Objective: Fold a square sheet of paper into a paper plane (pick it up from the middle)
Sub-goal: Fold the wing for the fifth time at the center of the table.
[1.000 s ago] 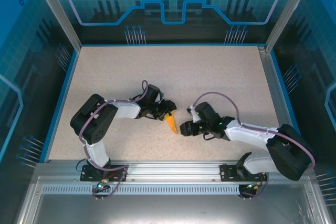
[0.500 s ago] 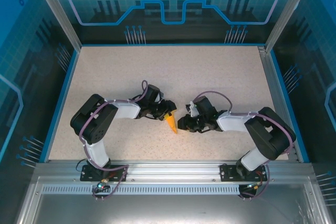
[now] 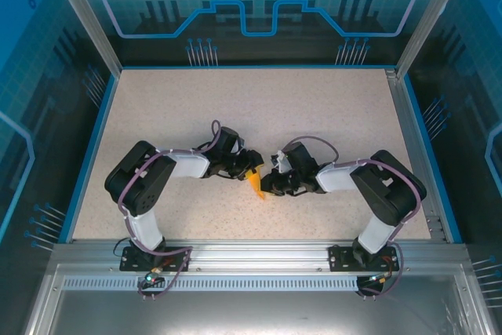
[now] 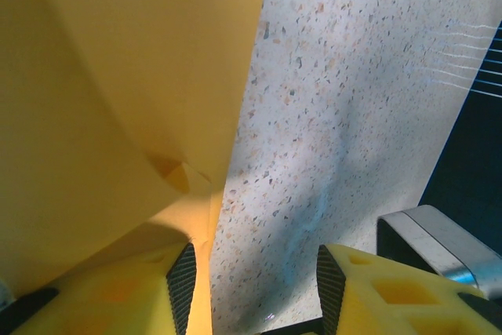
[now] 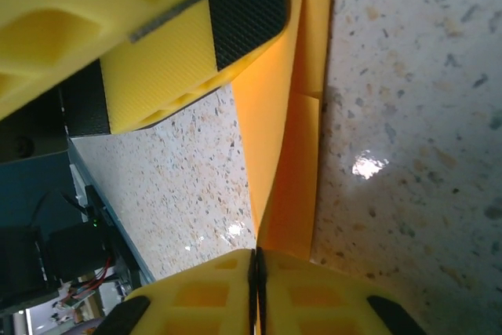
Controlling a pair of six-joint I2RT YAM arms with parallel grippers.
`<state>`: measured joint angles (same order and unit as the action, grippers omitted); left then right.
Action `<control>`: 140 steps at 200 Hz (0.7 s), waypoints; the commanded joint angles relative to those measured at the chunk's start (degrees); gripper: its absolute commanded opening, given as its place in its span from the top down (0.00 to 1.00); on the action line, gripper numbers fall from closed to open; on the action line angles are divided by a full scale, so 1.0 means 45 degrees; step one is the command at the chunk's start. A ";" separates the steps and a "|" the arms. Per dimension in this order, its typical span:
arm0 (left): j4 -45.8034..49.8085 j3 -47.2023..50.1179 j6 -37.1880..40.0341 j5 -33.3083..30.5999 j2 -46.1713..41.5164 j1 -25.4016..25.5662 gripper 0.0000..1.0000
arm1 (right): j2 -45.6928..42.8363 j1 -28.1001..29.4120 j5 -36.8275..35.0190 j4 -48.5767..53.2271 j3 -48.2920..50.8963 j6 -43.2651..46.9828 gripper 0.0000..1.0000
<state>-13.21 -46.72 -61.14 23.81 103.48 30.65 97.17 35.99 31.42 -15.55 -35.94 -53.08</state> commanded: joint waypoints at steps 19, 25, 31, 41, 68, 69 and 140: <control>0.0893 0.0587 -0.0034 -0.0269 -0.0079 -0.0065 0.48 | 0.0259 0.0050 0.0767 -0.0685 0.0146 0.0602 0.94; 0.0779 0.0615 -0.0108 -0.0210 -0.0105 -0.0100 0.46 | 0.0234 0.0084 0.0623 -0.0367 0.0168 0.0873 0.95; 0.0712 0.0635 -0.0171 -0.0168 -0.0204 -0.0141 0.45 | 0.0209 0.0088 0.0474 -0.0159 0.0237 0.1128 0.95; 0.0417 0.0752 -0.0279 -0.0025 -0.0458 -0.0217 0.41 | 0.0141 0.0107 0.0342 0.0252 0.0248 0.1630 0.95; 0.0511 0.0778 0.0013 -0.0054 -0.1729 -0.0273 0.25 | -0.0465 0.0221 -0.0062 0.1407 0.0106 0.3117 0.95; 0.0542 0.0775 0.0043 -0.0055 -0.1777 -0.0271 0.25 | -0.0501 0.0233 -0.0104 0.1445 0.0072 0.3179 0.95; 0.1703 0.1276 -0.0008 -0.1073 -0.3772 -0.0299 0.13 | -0.1730 0.2087 -0.3211 0.4971 -0.1401 0.6603 0.94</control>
<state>-8.86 -42.52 -61.17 20.58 86.76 29.67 90.08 41.34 23.62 -0.80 -39.51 -30.68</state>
